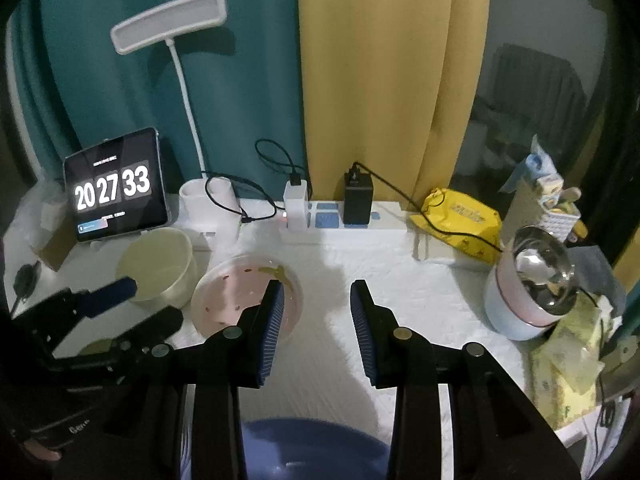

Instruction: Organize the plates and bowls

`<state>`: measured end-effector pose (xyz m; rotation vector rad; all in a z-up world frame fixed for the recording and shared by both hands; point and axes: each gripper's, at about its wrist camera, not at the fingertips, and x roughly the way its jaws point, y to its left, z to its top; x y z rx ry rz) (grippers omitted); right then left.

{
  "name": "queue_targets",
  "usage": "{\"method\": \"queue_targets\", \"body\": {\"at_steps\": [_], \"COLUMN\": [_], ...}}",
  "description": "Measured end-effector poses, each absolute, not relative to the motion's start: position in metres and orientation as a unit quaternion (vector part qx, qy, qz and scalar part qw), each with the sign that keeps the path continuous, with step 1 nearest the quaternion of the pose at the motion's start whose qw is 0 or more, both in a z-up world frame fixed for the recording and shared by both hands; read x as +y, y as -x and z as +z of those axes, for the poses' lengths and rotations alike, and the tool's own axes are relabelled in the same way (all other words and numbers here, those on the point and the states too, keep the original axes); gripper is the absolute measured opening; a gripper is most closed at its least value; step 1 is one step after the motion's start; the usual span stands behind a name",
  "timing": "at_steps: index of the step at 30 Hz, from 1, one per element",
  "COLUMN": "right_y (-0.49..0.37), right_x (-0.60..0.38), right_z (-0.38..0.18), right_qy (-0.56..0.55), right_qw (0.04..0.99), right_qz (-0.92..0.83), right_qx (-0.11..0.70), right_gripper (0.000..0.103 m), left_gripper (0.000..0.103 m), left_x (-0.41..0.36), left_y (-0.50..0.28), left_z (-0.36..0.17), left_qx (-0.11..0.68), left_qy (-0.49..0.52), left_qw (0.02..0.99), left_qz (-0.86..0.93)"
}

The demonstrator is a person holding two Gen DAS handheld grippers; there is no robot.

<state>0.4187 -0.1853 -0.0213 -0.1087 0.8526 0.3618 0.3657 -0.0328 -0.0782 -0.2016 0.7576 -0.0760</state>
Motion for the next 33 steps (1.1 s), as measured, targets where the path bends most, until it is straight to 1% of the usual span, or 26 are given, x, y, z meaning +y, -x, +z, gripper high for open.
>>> {"method": "queue_targets", "body": {"at_steps": [5, 9, 18, 19, 20, 22, 24, 25, 29, 33], "right_y": [-0.44, -0.451, -0.466, -0.467, -0.468, -0.469, -0.47, -0.471, -0.47, -0.469], "right_x": [-0.182, -0.179, -0.174, -0.173, -0.172, -0.172, -0.172, -0.171, -0.168, -0.164], "right_z": [-0.043, -0.062, -0.097, -0.099, -0.101, -0.105, -0.11, -0.112, -0.12, -0.124], "right_qy": [0.03, 0.004, -0.018, -0.017, -0.016, -0.014, -0.015, -0.016, -0.015, -0.009], "right_qw": [0.879, 0.867, 0.841, 0.84, 0.839, 0.836, 0.832, 0.831, 0.825, 0.822], "right_qz": [0.173, 0.173, 0.173, 0.174, 0.174, 0.174, 0.175, 0.175, 0.176, 0.18], "right_qx": [0.443, 0.467, 0.512, 0.514, 0.516, 0.52, 0.526, 0.528, 0.537, 0.54], "right_gripper": [0.036, 0.036, 0.036, 0.036, 0.036, 0.036, 0.036, 0.036, 0.036, 0.035], "left_gripper": [0.065, 0.065, 0.063, 0.061, 0.056, 0.053, 0.047, 0.042, 0.039, 0.038], "left_x": [-0.025, -0.018, -0.018, -0.018, -0.018, -0.02, -0.021, -0.021, -0.02, -0.023], "left_y": [-0.38, -0.387, -0.398, -0.4, -0.401, -0.403, -0.405, -0.407, -0.414, -0.42], "left_z": [-0.099, -0.11, -0.123, -0.124, -0.124, -0.123, -0.123, -0.124, -0.13, -0.138], "left_qx": [0.403, 0.416, 0.433, 0.434, 0.436, 0.433, 0.431, 0.433, 0.445, 0.461], "left_qy": [0.126, 0.14, 0.129, 0.128, 0.127, 0.118, 0.118, 0.117, 0.12, 0.119], "left_qw": [0.906, 0.898, 0.892, 0.891, 0.891, 0.894, 0.895, 0.894, 0.887, 0.879], "left_qz": [-0.037, -0.026, -0.016, -0.015, -0.013, -0.012, -0.02, -0.02, -0.022, -0.027]}}
